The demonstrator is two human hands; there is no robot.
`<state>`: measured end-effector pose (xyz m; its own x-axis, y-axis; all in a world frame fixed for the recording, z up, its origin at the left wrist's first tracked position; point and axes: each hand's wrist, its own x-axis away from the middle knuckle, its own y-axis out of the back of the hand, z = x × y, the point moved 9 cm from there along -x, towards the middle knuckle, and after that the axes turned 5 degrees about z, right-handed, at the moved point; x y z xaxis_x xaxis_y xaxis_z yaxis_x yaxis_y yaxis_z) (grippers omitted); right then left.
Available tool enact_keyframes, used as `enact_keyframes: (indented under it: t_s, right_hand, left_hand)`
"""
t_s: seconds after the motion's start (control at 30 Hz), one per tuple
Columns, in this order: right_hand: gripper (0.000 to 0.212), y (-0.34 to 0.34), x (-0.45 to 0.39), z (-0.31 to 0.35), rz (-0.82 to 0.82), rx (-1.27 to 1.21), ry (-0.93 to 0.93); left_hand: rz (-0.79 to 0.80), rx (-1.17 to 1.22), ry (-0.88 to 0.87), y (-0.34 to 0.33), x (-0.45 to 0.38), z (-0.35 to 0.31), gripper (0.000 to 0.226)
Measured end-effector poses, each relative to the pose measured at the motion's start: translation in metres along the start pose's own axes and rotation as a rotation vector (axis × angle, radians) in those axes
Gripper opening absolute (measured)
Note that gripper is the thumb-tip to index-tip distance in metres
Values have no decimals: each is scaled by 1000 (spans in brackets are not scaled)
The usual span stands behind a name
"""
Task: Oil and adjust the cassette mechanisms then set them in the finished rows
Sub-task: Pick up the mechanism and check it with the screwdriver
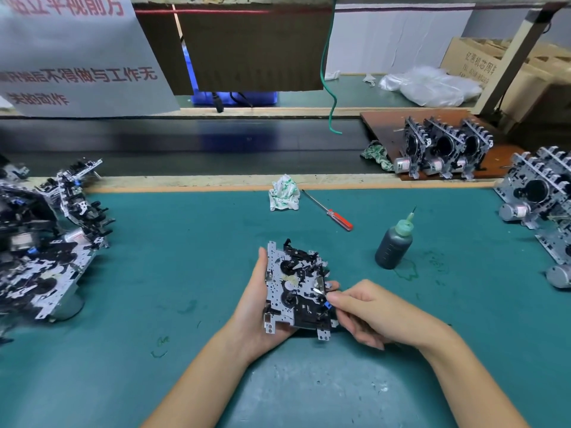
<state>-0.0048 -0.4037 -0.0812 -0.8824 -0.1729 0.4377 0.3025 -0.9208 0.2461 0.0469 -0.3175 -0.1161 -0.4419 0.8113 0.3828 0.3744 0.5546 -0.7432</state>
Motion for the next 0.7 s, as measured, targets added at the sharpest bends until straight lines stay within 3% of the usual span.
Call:
enact_keyframes:
  t_s: [0.33,0.7]
  right_hand:
    - [67,0,-2,1,56,-7,-38]
    - [59,-3,-4,-8,150,-29,-99]
  left_hand:
    - [-20,29,-4,3,-6,2,83]
    - [-49,-22,-22,5,-5,1,80]
